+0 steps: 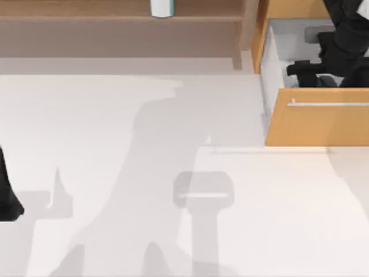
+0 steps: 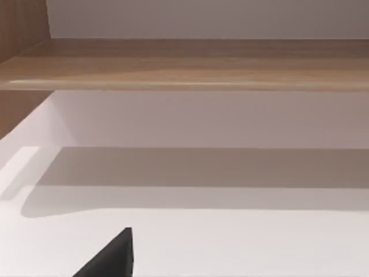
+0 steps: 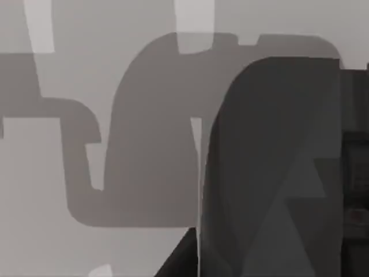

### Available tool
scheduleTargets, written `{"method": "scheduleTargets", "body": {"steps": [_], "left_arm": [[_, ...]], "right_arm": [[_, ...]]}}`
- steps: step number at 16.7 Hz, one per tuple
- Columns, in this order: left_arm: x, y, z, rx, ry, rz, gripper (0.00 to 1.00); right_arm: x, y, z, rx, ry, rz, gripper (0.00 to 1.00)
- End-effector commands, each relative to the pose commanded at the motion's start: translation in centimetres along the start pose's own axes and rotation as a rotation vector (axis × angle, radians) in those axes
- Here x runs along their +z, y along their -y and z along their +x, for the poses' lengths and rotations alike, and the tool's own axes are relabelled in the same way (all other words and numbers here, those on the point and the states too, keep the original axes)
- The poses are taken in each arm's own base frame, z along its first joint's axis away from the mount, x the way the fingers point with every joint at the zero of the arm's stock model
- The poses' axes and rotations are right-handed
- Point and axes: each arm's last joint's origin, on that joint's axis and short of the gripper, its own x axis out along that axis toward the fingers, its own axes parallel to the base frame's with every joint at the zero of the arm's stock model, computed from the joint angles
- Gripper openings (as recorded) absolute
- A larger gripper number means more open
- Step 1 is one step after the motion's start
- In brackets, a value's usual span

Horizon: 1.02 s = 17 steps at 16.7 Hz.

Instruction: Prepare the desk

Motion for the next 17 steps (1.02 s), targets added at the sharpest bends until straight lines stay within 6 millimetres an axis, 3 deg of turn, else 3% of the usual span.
{"method": "scheduleTargets", "body": {"steps": [2, 5, 10, 14, 17], "left_arm": [[0.0, 0.0, 0.0, 0.000, 0.000, 0.000, 1.00], [0.0, 0.0, 0.0, 0.000, 0.000, 0.000, 1.00], [0.0, 0.0, 0.0, 0.000, 0.000, 0.000, 1.00], [0.0, 0.0, 0.0, 0.000, 0.000, 0.000, 1.00], [0.0, 0.0, 0.0, 0.000, 0.000, 0.000, 1.00]], "right_arm": [[-0.4, 0.0, -2.1, 0.003, 0.027, -0.023, 0.00], [-1.3, 0.7, -6.8, 0.006, 0.117, -0.050, 0.00], [-4.5, 4.3, -14.6, -0.015, 0.285, -0.053, 0.00], [-8.5, 7.9, -17.0, -0.053, 0.319, -0.019, 0.00], [-11.4, 10.6, -16.6, -0.080, 0.299, 0.017, 0.00]]}}
